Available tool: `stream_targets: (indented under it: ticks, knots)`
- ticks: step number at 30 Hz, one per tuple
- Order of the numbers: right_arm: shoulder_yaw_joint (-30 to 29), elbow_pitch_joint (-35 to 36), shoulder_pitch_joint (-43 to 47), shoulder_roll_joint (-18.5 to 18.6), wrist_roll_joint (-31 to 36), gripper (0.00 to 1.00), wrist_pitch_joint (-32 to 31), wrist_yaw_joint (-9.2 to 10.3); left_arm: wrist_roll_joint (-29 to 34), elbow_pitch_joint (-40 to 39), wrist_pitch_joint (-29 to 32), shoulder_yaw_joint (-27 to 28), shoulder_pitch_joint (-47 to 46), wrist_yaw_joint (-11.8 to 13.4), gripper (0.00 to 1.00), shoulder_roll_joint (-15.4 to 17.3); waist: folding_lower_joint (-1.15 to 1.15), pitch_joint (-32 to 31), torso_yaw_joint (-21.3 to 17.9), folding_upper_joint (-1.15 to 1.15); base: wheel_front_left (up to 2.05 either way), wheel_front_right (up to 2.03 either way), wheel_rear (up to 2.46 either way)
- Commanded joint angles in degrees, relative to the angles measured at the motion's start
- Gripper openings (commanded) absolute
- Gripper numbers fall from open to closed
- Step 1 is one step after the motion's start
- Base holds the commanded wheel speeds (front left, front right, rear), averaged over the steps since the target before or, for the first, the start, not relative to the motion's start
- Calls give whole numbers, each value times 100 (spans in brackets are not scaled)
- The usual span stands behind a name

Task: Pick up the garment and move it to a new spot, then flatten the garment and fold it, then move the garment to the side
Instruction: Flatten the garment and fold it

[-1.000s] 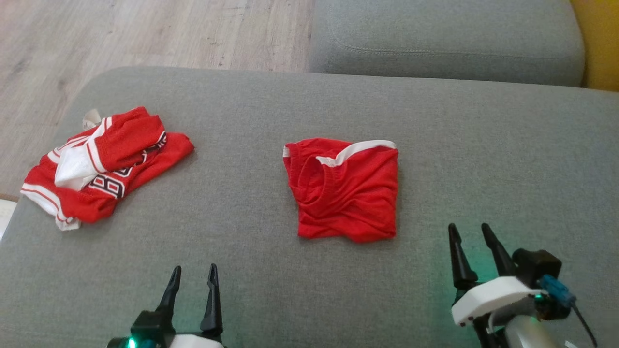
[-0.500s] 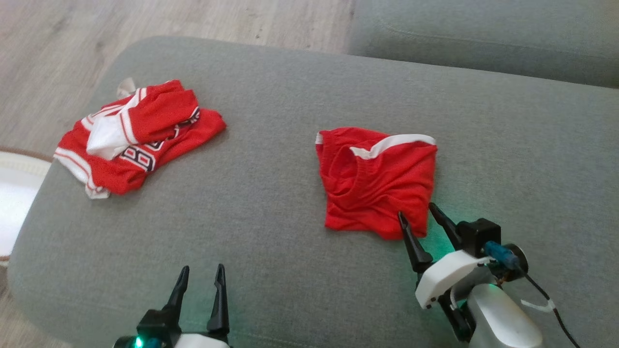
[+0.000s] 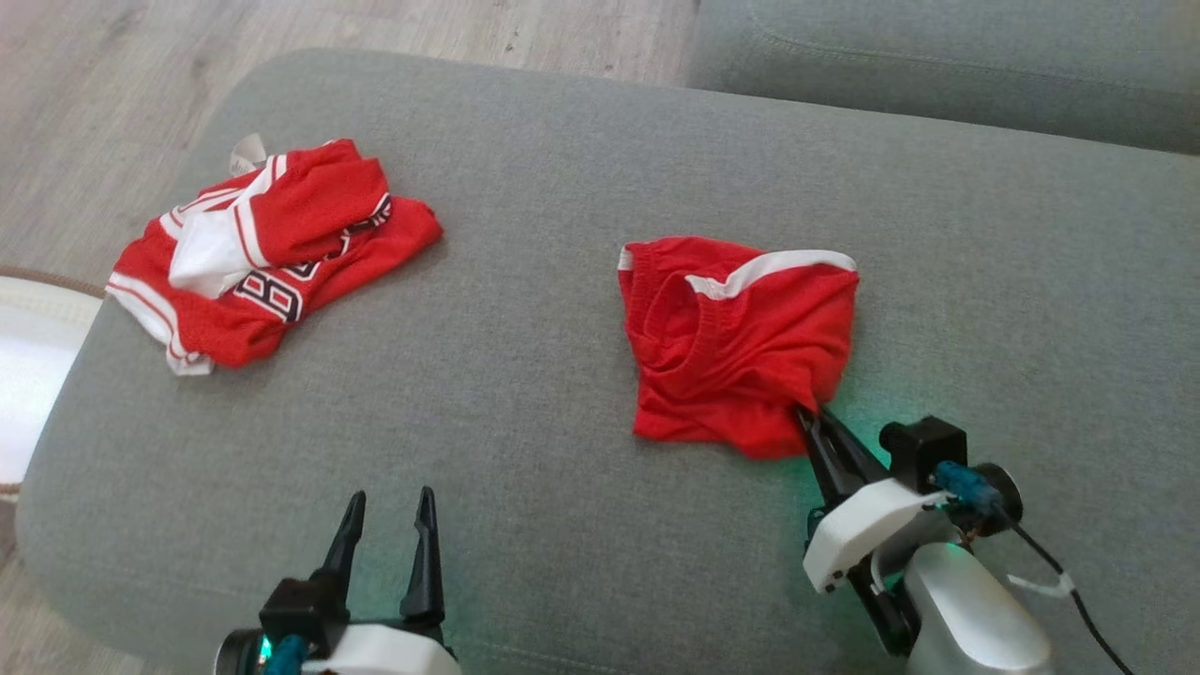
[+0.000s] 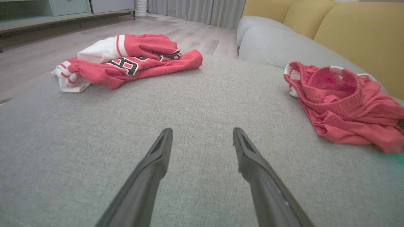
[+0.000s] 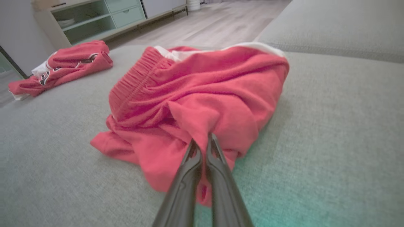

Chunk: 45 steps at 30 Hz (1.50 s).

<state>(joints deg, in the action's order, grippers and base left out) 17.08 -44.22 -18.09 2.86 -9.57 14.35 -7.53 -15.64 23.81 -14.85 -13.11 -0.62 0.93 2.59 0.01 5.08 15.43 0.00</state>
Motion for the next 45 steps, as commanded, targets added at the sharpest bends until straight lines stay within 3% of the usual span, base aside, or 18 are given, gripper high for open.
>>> stream_targets:
  ticks: [1,7,13,14,15,32,36,45]
  knots:
    - [98,284,-1,2,12,0,64,4,-18,-174,-15,143,-167,-23,100,29,-1,-43,-59,0,0,0,0]
    - [-49,799,663,2,263,0,64,4,-33,-160,-15,165,-72,-60,100,29,-1,-185,-251,0,0,0,0]
    - [-249,841,1206,2,410,0,64,4,-27,-142,-15,159,-12,-97,100,29,-1,-269,-408,0,0,0,0]
    - [-264,851,1248,2,383,28,64,4,-22,-141,-15,164,-6,-99,100,29,-1,-277,-435,0,0,0,0]
    - [-260,883,1276,2,348,100,64,4,-14,-139,-15,168,0,-103,100,29,-1,-286,-456,0,0,0,0]
    - [-1093,2743,1324,2,-82,100,64,4,281,-298,-15,302,6,-84,100,29,-1,-396,-556,0,0,0,0]
    - [-1292,2730,1447,2,-249,100,64,4,349,-363,-15,316,49,-64,100,29,-1,-424,-566,0,0,0,0]
    - [-1119,2521,1398,2,-281,100,64,4,352,-407,-15,274,34,-39,100,29,-1,-369,-576,0,0,0,0]
